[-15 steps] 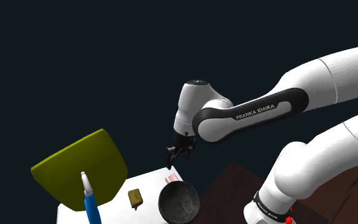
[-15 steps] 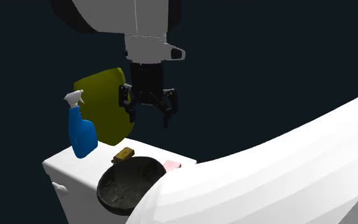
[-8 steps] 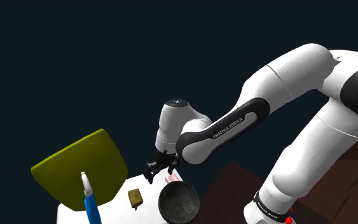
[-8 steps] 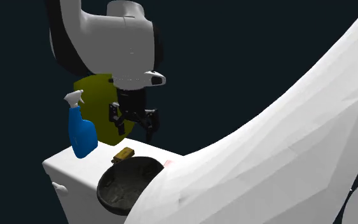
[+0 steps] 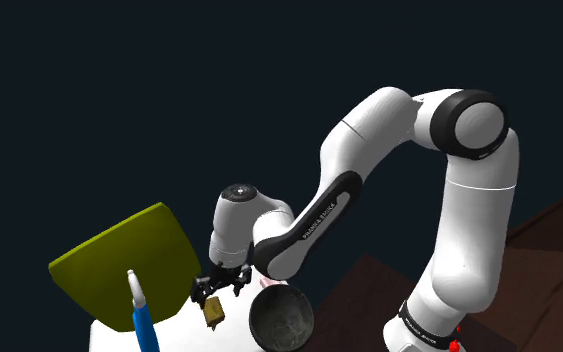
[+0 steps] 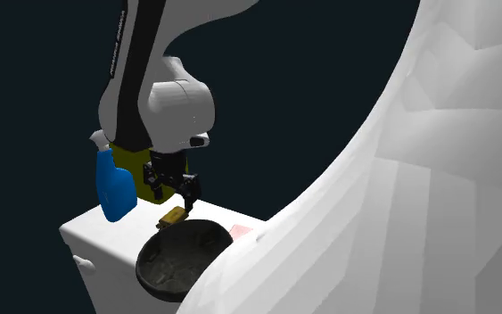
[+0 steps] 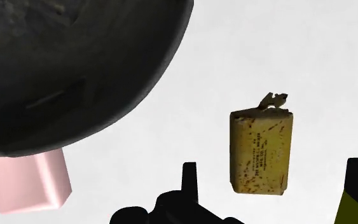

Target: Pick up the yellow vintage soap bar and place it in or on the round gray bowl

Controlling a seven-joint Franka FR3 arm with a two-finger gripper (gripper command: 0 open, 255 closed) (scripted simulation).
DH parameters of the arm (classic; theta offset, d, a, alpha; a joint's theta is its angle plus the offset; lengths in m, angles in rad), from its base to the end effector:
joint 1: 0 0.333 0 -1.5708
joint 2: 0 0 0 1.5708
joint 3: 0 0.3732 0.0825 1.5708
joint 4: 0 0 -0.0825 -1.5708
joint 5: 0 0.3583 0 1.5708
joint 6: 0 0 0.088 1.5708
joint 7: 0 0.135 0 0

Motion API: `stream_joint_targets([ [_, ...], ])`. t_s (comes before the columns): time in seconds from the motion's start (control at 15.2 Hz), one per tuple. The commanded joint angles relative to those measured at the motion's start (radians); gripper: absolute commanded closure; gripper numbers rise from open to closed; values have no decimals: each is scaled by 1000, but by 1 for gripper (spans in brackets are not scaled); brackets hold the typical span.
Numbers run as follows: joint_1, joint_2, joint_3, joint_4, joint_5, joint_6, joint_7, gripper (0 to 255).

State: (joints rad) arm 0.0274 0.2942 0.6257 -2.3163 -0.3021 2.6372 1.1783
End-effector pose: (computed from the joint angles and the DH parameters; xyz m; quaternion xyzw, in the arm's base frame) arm 0.4246 0.3235 0.2958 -0.9879 0.1469 -0.0260 0.0437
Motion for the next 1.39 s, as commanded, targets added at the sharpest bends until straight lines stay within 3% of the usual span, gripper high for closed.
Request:
stream_joint_targets([
  [0.0,41,49,-35,32,-53,13,60,0],
  [0.46,111,151,-120,60,-154,78,133,0],
  [0.99,112,151,-120,60,-154,78,132,0],
  [1.06,112,151,-120,60,-154,78,132,255],
  [1.32,112,151,-120,60,-154,78,132,255],
])
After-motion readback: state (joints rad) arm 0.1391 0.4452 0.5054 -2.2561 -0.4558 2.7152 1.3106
